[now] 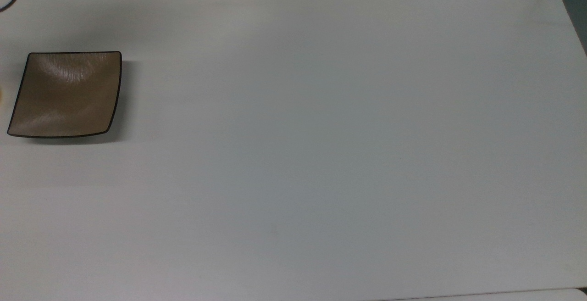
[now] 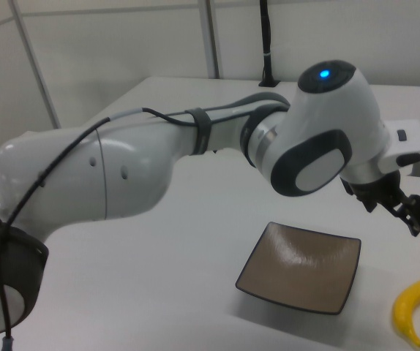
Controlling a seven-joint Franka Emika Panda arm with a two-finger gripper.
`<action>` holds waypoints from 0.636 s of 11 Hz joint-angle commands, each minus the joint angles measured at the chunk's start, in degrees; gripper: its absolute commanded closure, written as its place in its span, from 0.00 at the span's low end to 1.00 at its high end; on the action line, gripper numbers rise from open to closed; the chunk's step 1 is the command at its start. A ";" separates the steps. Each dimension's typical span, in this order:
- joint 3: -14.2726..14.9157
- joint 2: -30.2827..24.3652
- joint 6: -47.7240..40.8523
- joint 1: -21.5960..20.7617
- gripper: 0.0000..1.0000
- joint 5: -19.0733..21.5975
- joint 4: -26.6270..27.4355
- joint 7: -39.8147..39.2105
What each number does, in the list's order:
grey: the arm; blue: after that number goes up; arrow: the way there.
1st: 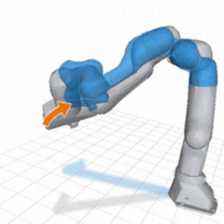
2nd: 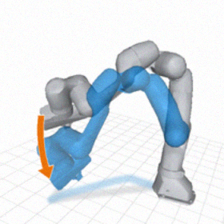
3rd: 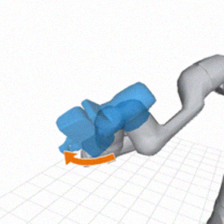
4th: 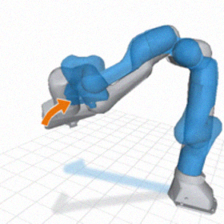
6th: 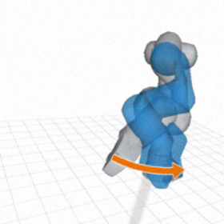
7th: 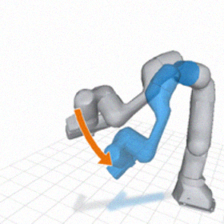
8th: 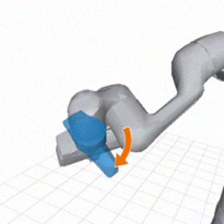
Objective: Bananas placed on a ceramic plate
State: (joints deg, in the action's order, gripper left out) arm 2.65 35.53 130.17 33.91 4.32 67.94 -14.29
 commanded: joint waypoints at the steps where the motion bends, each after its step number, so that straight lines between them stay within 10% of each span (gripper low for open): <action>1: -0.63 4.62 5.43 1.33 0.00 -0.01 -1.32 -0.56; 7: -0.54 11.39 14.41 2.83 0.00 -0.97 -1.05 -2.05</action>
State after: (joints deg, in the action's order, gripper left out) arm 2.65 45.07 142.95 36.50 4.29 67.90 -14.57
